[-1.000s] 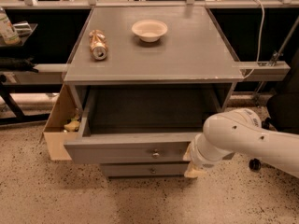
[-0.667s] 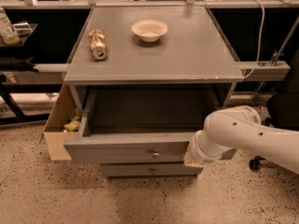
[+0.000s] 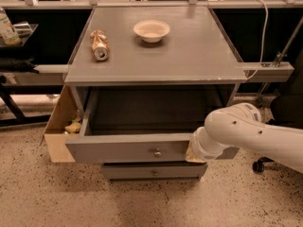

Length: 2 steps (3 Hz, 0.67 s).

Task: Close top drawer

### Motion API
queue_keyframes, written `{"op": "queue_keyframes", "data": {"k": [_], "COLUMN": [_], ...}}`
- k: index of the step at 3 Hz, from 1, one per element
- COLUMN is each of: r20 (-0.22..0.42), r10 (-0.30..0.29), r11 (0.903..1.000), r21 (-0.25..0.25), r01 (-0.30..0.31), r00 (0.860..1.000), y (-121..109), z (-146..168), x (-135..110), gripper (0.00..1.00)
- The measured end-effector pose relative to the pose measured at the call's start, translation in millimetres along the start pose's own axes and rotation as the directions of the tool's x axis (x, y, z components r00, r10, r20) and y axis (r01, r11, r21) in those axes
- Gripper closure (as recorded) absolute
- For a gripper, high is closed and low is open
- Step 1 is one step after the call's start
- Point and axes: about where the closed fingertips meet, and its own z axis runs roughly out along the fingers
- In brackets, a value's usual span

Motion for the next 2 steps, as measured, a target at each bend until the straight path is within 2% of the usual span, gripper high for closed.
{"op": "queue_keyframes", "data": {"k": [1,2], "r20": [0.001,0.001], "r10": [0.001,0.001], "r11": [1.0,1.0], "r21": [0.006,0.006], "r01": [-0.001,-0.001], "r00": [1.0,1.0], "y": [-2.7,-2.7], "z": [0.5,0.5], "x": [-0.2,-0.2], "gripper": [1.0,0.82]}}
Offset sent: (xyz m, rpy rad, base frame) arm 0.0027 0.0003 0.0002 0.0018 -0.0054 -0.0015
